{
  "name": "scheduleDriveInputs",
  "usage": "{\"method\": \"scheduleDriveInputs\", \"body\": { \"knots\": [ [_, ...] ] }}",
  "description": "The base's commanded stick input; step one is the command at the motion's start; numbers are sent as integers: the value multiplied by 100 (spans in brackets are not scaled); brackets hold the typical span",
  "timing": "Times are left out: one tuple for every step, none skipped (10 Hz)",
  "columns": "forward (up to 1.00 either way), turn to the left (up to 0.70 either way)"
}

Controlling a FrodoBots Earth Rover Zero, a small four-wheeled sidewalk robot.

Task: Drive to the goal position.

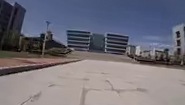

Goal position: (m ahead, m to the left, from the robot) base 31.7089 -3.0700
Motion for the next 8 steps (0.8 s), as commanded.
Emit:
{"method": "scheduleDriveInputs", "body": {
  "knots": [
    [70, -5],
    [70, -5],
    [70, -5],
    [70, -5],
    [70, -5],
    [70, -5],
    [70, -5],
    [70, -5]
  ]
}}
